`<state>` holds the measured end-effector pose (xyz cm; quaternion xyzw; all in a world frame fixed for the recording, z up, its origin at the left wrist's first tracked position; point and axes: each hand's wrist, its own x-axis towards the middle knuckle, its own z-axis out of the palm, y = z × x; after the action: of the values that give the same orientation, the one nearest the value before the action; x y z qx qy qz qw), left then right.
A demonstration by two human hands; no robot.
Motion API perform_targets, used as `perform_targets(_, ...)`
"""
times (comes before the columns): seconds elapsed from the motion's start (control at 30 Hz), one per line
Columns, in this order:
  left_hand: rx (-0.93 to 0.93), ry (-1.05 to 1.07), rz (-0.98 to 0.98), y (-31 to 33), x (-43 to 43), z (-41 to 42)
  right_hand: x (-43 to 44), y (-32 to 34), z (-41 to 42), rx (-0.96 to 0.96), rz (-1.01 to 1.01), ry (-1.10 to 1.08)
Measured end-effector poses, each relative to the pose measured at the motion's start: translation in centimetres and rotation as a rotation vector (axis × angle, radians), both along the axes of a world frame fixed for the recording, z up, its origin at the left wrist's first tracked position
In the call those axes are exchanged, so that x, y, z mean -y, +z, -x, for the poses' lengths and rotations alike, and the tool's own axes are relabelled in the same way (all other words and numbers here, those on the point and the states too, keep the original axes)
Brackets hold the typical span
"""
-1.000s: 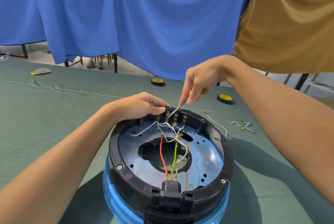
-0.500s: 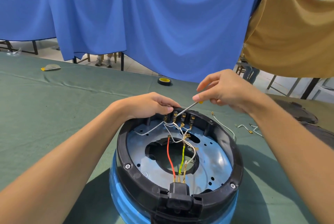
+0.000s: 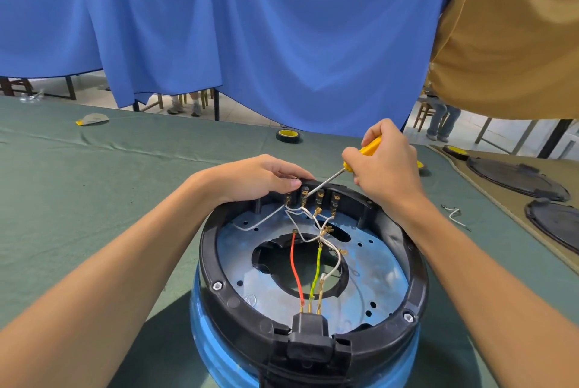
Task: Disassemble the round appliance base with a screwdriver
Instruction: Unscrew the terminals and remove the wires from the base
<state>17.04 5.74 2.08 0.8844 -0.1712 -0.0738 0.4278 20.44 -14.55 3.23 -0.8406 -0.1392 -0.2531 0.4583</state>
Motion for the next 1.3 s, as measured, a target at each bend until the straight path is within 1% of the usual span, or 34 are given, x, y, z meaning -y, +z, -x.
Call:
perform_targets(0.2,-0.01,-0.008,0.014,0.0,0.0,-0.1,0.0,-0.2,-0.1,0.006,-0.052,0.004)
perform_targets(0.37,-0.009,-0.004,0.037,-0.1,0.0,-0.3,-0.1,-0.1,0.1,0.132,-0.021,0.01)
perform_targets(0.5,-0.002,-0.007,0.022,-0.1,-0.1,-0.3,-0.2,-0.1,0.1,0.158,0.007,0.027)
perform_targets(0.63,0.0,-0.01,0.033,-0.2,-0.1,-0.4,-0.5,0.4,-0.6,0.102,0.044,0.059)
perform_targets(0.77,0.002,0.008,0.048,-0.3,-0.1,-0.5,-1.7,2.4,-2.0,0.034,0.199,0.17)
perform_targets(0.9,0.013,0.019,0.035,-0.2,-0.2,-0.4,-2.9,3.2,-3.0,-0.12,0.272,0.285)
perform_targets(0.97,0.015,0.019,0.023,-0.2,-0.2,-0.4,-2.9,3.2,-3.1,-0.183,0.247,0.304)
perform_targets(1.03,0.015,0.011,0.018,-0.2,-0.2,-0.4,-2.6,3.2,-3.0,-0.181,0.204,0.28)
perform_targets(1.17,0.012,0.017,0.033,-0.3,-0.2,-0.4,-1.6,2.2,-1.9,-0.064,0.121,0.161)
perform_targets(1.3,0.004,0.004,0.038,-0.3,-0.1,-0.5,-0.8,0.9,-0.5,0.009,-0.041,0.126)
